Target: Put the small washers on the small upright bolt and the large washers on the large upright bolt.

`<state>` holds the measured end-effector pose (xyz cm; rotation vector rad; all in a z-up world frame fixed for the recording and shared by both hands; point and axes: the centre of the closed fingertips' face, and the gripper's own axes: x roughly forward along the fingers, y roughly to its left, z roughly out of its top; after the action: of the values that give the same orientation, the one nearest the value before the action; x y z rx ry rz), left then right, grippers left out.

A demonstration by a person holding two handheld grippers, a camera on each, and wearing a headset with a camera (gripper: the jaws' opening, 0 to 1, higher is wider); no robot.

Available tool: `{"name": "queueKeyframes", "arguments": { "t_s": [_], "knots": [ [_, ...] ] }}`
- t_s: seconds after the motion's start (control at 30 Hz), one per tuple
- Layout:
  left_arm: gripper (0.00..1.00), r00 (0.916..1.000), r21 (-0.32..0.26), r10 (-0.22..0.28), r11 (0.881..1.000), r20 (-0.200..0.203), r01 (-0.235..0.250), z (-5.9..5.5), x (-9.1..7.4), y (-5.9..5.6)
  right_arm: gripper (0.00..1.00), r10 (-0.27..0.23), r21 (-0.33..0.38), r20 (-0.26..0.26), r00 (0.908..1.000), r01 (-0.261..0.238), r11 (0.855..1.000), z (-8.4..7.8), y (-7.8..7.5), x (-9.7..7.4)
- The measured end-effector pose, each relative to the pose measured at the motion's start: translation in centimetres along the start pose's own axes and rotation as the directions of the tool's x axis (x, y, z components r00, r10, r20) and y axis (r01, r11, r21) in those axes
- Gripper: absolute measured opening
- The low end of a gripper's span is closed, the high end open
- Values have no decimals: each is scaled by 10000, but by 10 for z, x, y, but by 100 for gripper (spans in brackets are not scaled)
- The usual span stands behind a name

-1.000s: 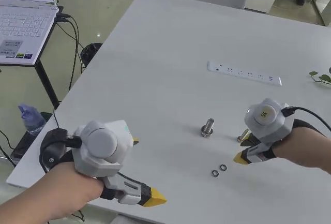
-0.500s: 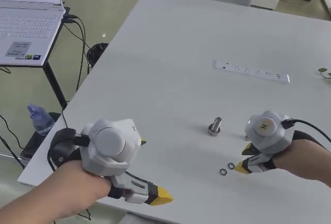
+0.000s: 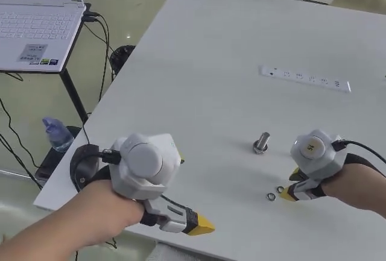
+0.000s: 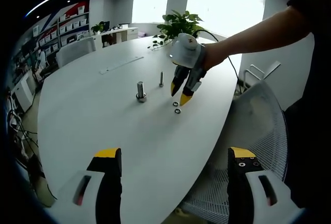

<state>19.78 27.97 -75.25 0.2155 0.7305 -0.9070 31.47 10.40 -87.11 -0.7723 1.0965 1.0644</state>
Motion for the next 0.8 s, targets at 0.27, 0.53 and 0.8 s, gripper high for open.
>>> {"name": "queueKeyframes", "arguments": {
  "t_s": [0.27,0.53,0.8],
  "knots": [
    [83,9998,-81,54,10000,-168,-55,-8,-6,0,30,-180,-23,-156,9997,180,9998,-1,1,7],
    [81,9998,-132,80,9999,-206,-83,-12,-8,0,27,-190,-153,-357,9992,185,9997,0,3,7],
    [80,9998,-160,60,9999,-184,-63,-13,-8,-2,22,-170,-196,-582,9982,159,9997,-1,3,7]
  ]
}}
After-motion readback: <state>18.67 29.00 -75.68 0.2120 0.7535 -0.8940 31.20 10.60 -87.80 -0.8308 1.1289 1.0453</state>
